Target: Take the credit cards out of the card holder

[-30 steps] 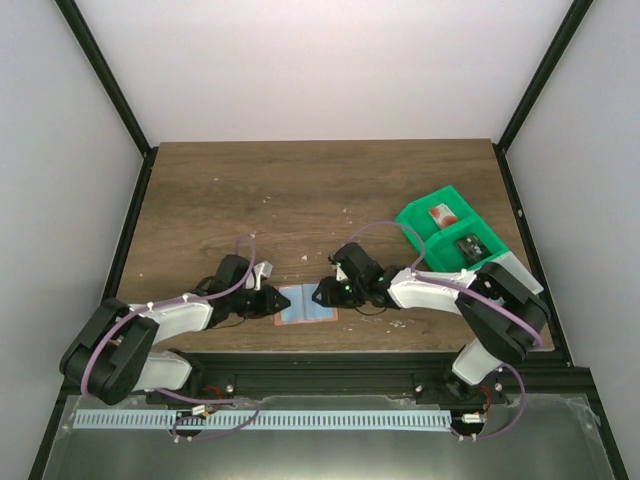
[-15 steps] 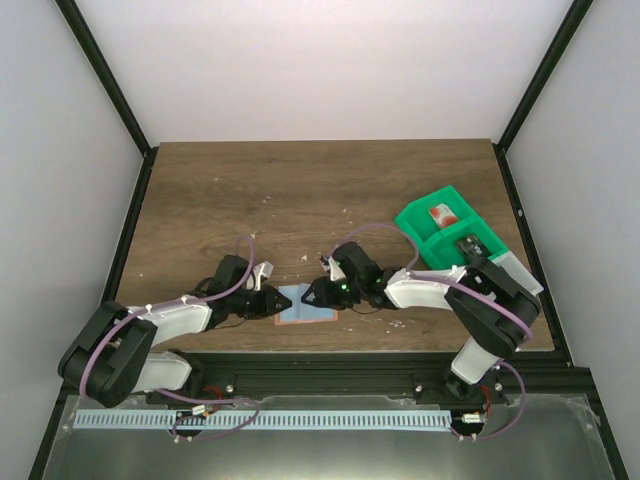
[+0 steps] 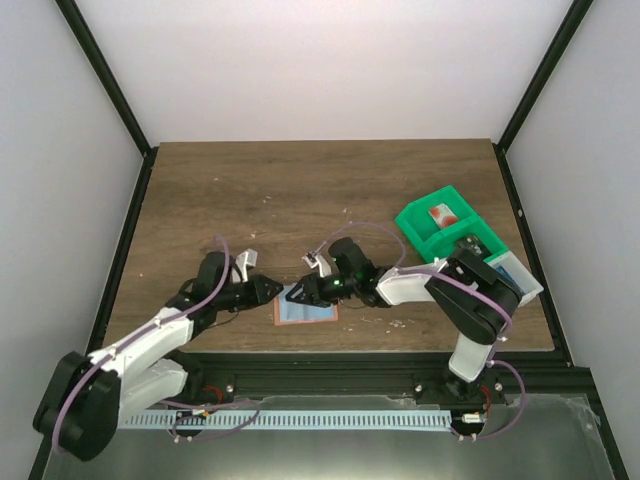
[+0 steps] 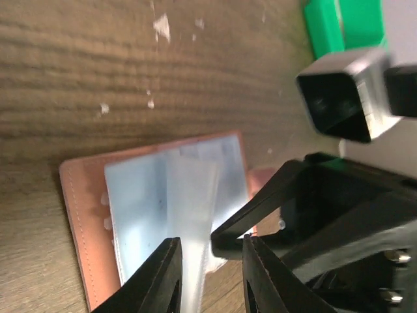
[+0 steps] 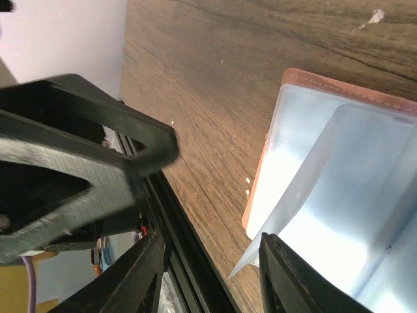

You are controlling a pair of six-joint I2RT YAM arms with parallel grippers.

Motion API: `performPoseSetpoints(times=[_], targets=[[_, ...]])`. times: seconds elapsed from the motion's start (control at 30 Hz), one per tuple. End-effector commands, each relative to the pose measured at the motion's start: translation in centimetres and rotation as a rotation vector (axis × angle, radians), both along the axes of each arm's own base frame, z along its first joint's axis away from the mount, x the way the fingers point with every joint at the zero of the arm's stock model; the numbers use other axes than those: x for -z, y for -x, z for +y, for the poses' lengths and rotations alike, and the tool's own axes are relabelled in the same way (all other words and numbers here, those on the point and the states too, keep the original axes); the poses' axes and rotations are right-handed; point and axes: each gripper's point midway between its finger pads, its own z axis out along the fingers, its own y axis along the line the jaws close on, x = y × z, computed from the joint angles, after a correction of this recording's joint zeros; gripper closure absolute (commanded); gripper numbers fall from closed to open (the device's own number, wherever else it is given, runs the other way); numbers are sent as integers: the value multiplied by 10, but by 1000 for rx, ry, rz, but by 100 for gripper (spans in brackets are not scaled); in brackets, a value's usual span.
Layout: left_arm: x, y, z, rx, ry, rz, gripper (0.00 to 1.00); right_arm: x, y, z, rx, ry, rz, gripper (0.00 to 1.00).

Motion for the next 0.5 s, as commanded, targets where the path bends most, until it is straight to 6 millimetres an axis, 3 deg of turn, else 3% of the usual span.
performPoseSetpoints(times=[0.0, 0.27, 0.47], targets=[[-18, -10, 13, -78, 1, -57, 70, -28, -13, 9, -7, -80, -32, 58], [-29, 3, -15, 109, 132, -38, 65, -18, -35, -44, 116, 26, -68, 54], [-22, -6, -10, 76, 68, -32, 65, -20, -30, -60, 134, 15, -40, 50]])
